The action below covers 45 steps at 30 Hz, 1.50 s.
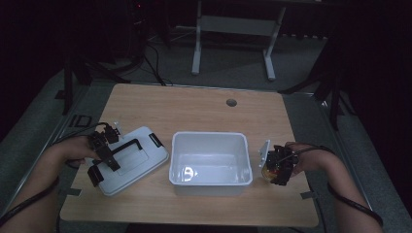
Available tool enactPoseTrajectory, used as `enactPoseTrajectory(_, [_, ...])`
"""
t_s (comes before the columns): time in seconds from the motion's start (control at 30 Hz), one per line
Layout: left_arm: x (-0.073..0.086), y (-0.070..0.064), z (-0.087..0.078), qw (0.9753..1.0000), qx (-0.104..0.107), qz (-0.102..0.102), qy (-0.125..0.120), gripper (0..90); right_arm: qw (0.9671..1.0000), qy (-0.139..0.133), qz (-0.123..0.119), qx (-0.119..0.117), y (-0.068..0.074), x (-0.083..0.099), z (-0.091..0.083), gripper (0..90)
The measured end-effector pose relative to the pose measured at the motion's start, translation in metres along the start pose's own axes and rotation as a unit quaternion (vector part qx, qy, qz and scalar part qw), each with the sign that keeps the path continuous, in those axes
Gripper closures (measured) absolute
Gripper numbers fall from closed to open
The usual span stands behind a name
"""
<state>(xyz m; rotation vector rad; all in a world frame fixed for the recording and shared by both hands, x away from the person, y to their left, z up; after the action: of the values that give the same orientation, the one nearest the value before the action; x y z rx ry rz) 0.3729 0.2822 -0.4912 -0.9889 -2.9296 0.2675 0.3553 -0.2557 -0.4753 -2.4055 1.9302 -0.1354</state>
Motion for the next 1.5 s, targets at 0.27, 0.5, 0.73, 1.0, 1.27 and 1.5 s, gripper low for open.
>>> enactPoseTrajectory(0.27, [0.0,0.0,-0.002,1.0,0.0,0.001,-0.004,20.1,0.9997,-0.002,0.005,0.025,0.001,-0.004,-0.034,20.6])
enactPoseTrajectory(0.5, [0.004,0.001,-0.001,1.0,0.001,-0.001,-0.002,20.1,0.9994,-0.001,-0.01,0.034,0.002,-0.014,-0.061,20.6])
enactPoseTrajectory(0.73, [0.004,-0.002,-0.002,0.9999,-0.006,0.006,0.006,20.1,0.9988,0.0,-0.024,0.042,0.0,-0.027,-0.081,20.7])
enactPoseTrajectory(1.0, [0.003,-0.004,-0.005,0.9999,-0.008,0.008,0.004,20.1,0.9976,-0.011,-0.04,0.056,-0.005,-0.046,-0.1,20.7])
enactPoseTrajectory(1.27, [0.002,-0.005,-0.005,0.9998,-0.012,0.011,0.011,20.1,0.9956,-0.026,-0.064,0.063,-0.011,-0.071,-0.11,20.7])
enactPoseTrajectory(1.5, [0.002,-0.006,-0.004,0.9998,-0.013,0.012,0.009,20.1,0.9952,-0.01,-0.082,0.052,-0.019,-0.094,-0.102,20.7])
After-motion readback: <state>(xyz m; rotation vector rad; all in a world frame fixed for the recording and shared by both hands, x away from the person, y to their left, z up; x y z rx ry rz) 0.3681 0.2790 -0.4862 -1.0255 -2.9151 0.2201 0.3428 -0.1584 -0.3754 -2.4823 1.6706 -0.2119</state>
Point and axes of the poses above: each handheld gripper's, and its own axes: z roughly forward along the jaws, x roughly out of its underside, y roughly to its left, the point moved 2 cm from there along z, roughly forward along the jaws, and after that the axes turned 13 degrees about -z, right-handed, at the moved point
